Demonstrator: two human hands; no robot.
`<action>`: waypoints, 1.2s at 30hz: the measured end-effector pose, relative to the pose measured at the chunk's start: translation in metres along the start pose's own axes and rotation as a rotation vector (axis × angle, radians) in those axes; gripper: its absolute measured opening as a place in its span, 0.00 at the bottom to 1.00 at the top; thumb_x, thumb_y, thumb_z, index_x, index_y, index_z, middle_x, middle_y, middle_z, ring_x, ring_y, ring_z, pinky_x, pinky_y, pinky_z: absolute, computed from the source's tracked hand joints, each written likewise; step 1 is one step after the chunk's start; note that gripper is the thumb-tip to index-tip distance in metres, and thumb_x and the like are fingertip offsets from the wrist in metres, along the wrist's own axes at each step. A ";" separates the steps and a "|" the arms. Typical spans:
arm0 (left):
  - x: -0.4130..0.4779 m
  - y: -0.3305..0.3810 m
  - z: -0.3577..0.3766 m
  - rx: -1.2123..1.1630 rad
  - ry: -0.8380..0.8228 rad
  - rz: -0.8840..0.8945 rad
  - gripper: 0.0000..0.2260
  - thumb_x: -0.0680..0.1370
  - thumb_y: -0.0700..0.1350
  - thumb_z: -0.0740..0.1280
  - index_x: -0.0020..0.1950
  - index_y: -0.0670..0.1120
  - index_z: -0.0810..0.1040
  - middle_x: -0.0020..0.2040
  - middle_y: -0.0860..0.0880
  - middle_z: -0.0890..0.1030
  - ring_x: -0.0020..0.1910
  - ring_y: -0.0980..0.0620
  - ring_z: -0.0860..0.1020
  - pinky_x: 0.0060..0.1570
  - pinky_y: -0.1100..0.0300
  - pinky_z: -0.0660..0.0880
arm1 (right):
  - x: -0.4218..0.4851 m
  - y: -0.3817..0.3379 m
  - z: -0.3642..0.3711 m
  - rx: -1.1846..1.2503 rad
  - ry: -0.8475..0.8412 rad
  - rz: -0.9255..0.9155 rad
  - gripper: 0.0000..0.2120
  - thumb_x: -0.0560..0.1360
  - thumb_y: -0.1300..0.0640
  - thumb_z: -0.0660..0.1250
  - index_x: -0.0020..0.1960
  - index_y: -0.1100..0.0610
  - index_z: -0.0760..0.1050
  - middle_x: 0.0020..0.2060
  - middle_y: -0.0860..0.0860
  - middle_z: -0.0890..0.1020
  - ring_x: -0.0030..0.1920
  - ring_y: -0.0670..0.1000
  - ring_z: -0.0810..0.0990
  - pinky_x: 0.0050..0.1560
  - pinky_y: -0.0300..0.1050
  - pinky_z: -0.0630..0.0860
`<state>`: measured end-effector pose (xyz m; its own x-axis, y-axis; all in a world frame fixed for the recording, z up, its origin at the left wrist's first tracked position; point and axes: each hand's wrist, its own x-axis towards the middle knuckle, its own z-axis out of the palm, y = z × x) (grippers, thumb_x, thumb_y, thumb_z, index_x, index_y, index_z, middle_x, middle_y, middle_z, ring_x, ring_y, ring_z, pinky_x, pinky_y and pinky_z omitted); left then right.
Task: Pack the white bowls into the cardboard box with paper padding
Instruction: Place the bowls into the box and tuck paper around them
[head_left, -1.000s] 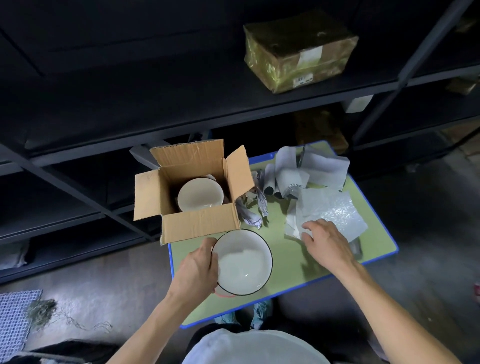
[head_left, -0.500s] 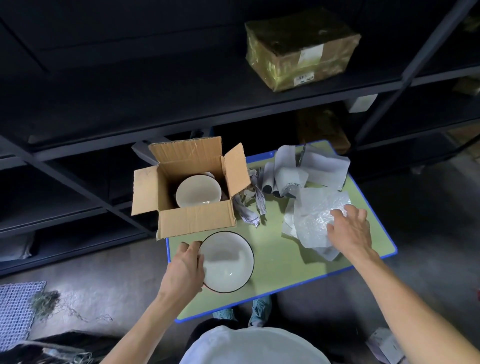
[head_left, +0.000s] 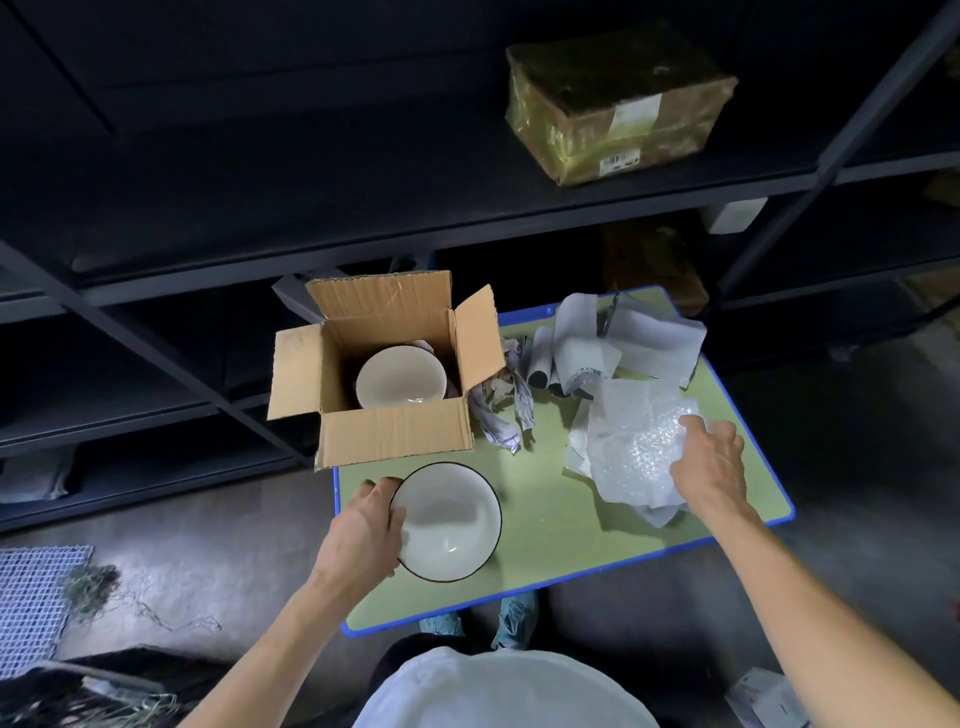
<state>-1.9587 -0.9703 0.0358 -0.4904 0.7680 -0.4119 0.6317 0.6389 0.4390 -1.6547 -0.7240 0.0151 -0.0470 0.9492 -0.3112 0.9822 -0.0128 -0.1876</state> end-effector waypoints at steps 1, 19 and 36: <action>-0.001 0.000 0.000 0.005 0.010 0.003 0.10 0.83 0.45 0.57 0.63 0.48 0.72 0.48 0.49 0.73 0.31 0.47 0.81 0.38 0.54 0.79 | 0.000 -0.002 -0.003 0.046 0.014 -0.005 0.31 0.75 0.70 0.64 0.76 0.56 0.63 0.67 0.62 0.66 0.66 0.62 0.66 0.53 0.52 0.72; -0.012 0.008 -0.004 0.100 0.270 0.157 0.13 0.82 0.51 0.62 0.64 0.49 0.76 0.49 0.50 0.76 0.43 0.46 0.77 0.36 0.54 0.74 | -0.019 -0.040 -0.058 0.367 -0.099 -0.281 0.14 0.76 0.59 0.57 0.32 0.50 0.67 0.29 0.49 0.68 0.31 0.50 0.65 0.32 0.43 0.61; -0.020 0.032 -0.025 -0.585 0.137 0.143 0.08 0.80 0.47 0.65 0.41 0.54 0.78 0.31 0.54 0.78 0.29 0.60 0.71 0.30 0.68 0.67 | -0.078 -0.112 -0.053 0.708 -0.543 -0.526 0.13 0.78 0.53 0.67 0.59 0.37 0.78 0.56 0.39 0.82 0.58 0.39 0.79 0.55 0.41 0.74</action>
<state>-1.9439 -0.9638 0.0785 -0.5219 0.8221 -0.2274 0.2819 0.4178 0.8637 -1.7512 -0.7798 0.1097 -0.6874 0.6208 -0.3769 0.4902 0.0137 -0.8715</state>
